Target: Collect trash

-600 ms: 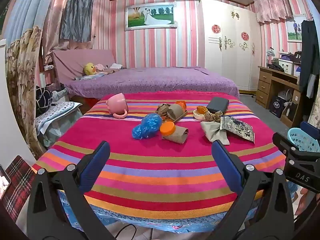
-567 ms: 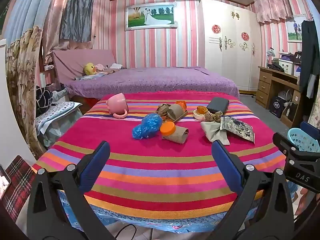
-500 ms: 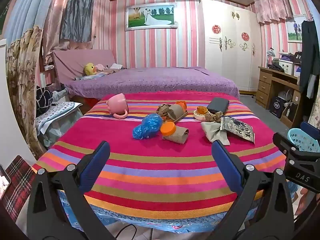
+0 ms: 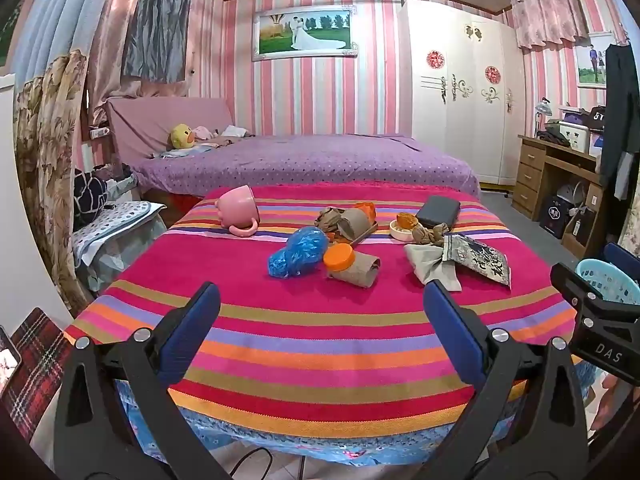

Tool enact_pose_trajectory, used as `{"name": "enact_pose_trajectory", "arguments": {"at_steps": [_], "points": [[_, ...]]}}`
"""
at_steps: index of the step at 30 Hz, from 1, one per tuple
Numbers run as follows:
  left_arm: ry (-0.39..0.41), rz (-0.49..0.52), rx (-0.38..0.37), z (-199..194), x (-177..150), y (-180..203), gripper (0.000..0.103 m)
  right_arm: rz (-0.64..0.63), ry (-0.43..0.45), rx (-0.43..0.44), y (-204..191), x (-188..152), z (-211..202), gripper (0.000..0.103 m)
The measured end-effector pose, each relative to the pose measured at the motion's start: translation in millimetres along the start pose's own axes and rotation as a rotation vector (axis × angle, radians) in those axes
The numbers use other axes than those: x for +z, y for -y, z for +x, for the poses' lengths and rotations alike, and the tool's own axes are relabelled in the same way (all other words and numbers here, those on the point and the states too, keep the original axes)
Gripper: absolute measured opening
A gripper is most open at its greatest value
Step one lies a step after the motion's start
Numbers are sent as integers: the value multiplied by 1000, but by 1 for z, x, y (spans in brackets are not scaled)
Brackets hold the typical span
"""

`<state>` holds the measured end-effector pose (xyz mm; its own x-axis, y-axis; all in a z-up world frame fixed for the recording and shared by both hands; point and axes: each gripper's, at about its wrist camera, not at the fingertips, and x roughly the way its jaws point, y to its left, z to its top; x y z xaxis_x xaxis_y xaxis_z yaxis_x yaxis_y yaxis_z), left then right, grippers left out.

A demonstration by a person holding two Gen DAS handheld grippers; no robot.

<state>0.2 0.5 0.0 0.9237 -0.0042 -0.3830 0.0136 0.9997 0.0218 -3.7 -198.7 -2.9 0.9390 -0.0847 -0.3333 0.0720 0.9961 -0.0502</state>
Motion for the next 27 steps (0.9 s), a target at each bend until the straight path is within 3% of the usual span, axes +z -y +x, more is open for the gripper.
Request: {"name": "enact_pose_trajectory", "arguments": {"at_steps": [27], "points": [[3, 0, 1, 0, -2, -6, 98, -4, 6, -2, -1, 0, -3, 99]]}}
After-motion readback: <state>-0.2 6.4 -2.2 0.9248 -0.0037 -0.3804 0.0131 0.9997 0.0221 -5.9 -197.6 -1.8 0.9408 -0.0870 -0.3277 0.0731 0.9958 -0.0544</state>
